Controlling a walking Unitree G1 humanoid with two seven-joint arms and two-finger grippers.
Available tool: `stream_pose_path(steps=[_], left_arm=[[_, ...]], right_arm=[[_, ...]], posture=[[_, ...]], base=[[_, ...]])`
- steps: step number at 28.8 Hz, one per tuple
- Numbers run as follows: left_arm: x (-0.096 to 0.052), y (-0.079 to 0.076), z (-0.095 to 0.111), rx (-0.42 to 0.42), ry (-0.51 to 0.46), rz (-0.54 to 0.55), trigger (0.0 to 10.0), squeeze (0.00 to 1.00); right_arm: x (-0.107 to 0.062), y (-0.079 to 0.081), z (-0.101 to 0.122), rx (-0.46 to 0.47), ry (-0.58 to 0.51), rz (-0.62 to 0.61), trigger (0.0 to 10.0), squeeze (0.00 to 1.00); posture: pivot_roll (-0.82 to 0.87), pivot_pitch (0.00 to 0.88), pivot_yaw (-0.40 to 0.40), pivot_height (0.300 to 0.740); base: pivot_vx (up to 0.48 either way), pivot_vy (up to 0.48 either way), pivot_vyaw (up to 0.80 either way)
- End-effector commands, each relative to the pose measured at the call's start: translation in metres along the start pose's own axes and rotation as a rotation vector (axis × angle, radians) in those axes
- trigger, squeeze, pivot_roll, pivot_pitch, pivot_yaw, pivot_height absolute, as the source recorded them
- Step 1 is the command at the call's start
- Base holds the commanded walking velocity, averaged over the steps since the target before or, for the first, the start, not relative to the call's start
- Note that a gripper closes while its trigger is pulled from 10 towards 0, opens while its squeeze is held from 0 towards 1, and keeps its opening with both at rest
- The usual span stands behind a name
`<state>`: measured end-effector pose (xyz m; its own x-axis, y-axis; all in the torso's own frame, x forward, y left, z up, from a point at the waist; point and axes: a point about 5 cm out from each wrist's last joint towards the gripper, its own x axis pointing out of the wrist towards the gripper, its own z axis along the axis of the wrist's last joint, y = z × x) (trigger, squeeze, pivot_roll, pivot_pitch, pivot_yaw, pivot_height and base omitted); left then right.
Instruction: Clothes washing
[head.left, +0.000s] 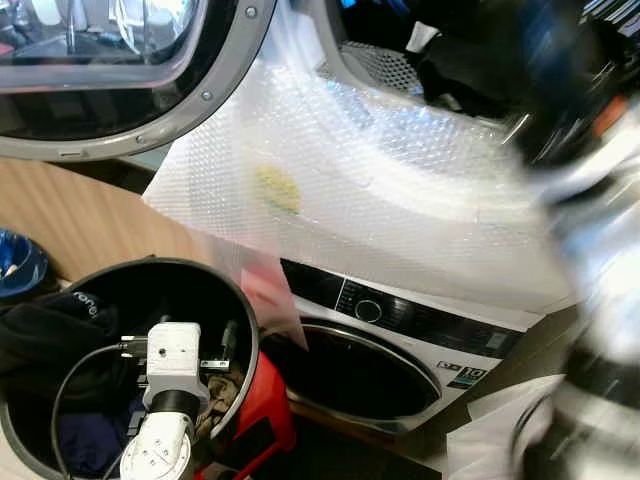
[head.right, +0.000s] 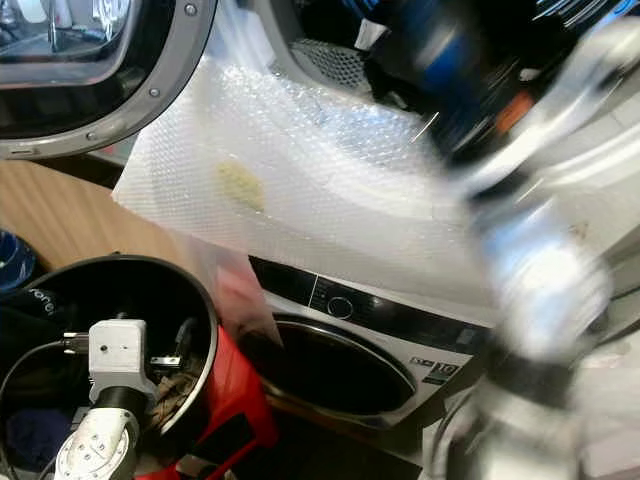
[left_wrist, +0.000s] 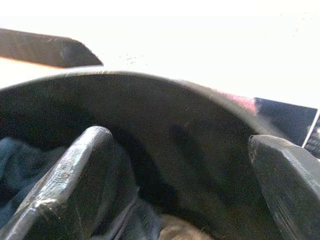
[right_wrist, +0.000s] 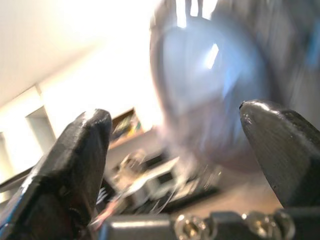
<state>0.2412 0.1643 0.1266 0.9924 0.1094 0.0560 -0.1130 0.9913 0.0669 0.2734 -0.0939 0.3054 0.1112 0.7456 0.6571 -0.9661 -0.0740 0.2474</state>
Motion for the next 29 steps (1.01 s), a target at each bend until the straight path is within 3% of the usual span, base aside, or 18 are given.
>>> stream_pose_path(steps=[1, 2, 3, 4, 5, 10, 12, 13, 15, 17, 18, 19, 20, 22, 23, 24, 26, 29], left_arm=[[0.001, -0.002, -0.003, -0.002, 0.010, -0.014, 10.0, 0.00], [0.002, -0.002, -0.002, 0.001, 0.004, -0.014, 10.0, 0.00], [0.002, -0.002, -0.002, 0.001, 0.004, -0.014, 10.0, 0.00], [0.002, -0.001, 0.000, 0.009, -0.003, -0.014, 10.0, 0.00], [0.002, 0.000, 0.000, 0.013, -0.005, -0.014, 10.0, 0.00], [0.003, 0.001, 0.000, 0.018, -0.006, -0.013, 10.0, 0.00], [0.000, 0.006, 0.002, 0.041, -0.009, -0.009, 10.0, 0.00], [0.000, 0.006, 0.002, 0.041, -0.009, -0.009, 10.0, 0.00], [-0.004, 0.010, 0.002, 0.060, -0.002, 0.000, 10.0, 0.00], [-0.007, 0.014, 0.001, 0.068, 0.008, 0.013, 10.0, 0.00], [-0.007, 0.014, 0.001, 0.068, 0.008, 0.013, 10.0, 0.00], [-0.008, 0.015, 0.000, 0.071, 0.014, 0.021, 10.0, 0.00], [-0.010, 0.016, 0.000, 0.073, 0.017, 0.023, 10.0, 0.00], [-0.010, 0.016, 0.000, 0.075, 0.016, 0.021, 10.0, 0.00], [-0.009, 0.016, 0.002, 0.076, 0.010, 0.017, 10.0, 0.00], [-0.009, 0.016, 0.002, 0.076, 0.010, 0.017, 10.0, 0.00], [-0.008, 0.016, 0.007, 0.085, -0.004, 0.008, 10.0, 0.00], [-0.003, 0.022, 0.033, 0.145, -0.063, 0.016, 10.0, 0.00]], right_arm=[[0.003, 0.007, -0.045, 0.080, 0.075, -0.029, 10.0, 0.00], [-0.005, 0.004, -0.062, 0.118, 0.101, -0.063, 10.0, 0.00], [-0.005, 0.004, -0.062, 0.118, 0.101, -0.063, 10.0, 0.00], [-0.022, -0.003, -0.088, 0.150, 0.153, -0.143, 10.0, 0.00], [-0.029, -0.006, -0.097, 0.159, 0.176, -0.186, 10.0, 0.00], [-0.040, -0.007, -0.106, 0.194, 0.203, -0.278, 10.0, 0.00], [-0.115, -0.075, -0.125, 0.162, 0.076, -0.928, 10.0, 0.00], [-0.115, -0.075, -0.125, 0.162, 0.076, -0.928, 10.0, 0.00], [-0.187, -0.095, -0.140, 0.180, -0.055, -1.434, 10.0, 0.00], [-0.222, -0.093, -0.142, 0.163, -0.103, -1.649, 10.0, 0.00], [-0.222, -0.093, -0.142, 0.163, -0.103, -1.649, 10.0, 0.00], [-0.233, -0.091, -0.144, 0.155, -0.096, -1.700, 10.0, 0.00], [-0.248, -0.086, -0.156, 0.112, 0.037, -1.775, 10.0, 0.00], [-0.253, -0.083, -0.162, 0.121, 0.078, -1.795, 10.0, 0.00], [-0.265, -0.076, -0.177, 0.089, 0.236, -1.839, 10.0, 0.00], [-0.265, -0.076, -0.177, 0.089, 0.236, -1.839, 10.0, 0.00], [-0.277, -0.068, -0.190, 0.083, 0.349, -1.872, 10.0, 0.00], [-0.300, -0.043, -0.217, 0.055, 0.616, -1.915, 10.0, 0.00]], posture=[[0.02, 0.131, -0.093, 0.740], [0.03, 0.132, -0.094, 0.740], [0.03, 0.132, -0.094, 0.740], [0.03, 0.130, -0.092, 0.740], [0.03, 0.130, -0.092, 0.740], [0.03, 0.128, -0.088, 0.740], [0.05, 0.112, -0.078, 0.740], [0.05, 0.112, -0.078, 0.740], [0.08, 0.103, -0.072, 0.740], [0.08, 0.096, -0.066, 0.740], [0.08, 0.096, -0.066, 0.740], [0.09, 0.093, -0.065, 0.740], [0.09, 0.086, -0.061, 0.740], [0.09, 0.079, -0.060, 0.740], [0.10, 0.073, -0.059, 0.740], [0.10, 0.073, -0.059, 0.740], [0.10, 0.072, -0.054, 0.740], [0.12, 0.072, -0.049, 0.740]], base=[[0.000, 0.000, 0.00], [0.000, 0.000, 0.00], [0.000, 0.000, 0.00], [0.000, 0.000, 0.00], [0.000, 0.000, 0.00], [0.000, 0.000, 0.00], [0.000, 0.000, 0.00], [0.000, 0.000, 0.00], [0.000, 0.000, 0.00], [0.000, 0.000, 0.00], [0.000, 0.000, 0.00], [0.000, 0.000, 0.00], [0.000, 0.000, 0.00], [0.000, 0.000, 0.00], [0.000, 0.000, 0.00], [0.000, 0.000, 0.00], [0.000, 0.000, 0.00], [0.000, 0.000, 0.00]])
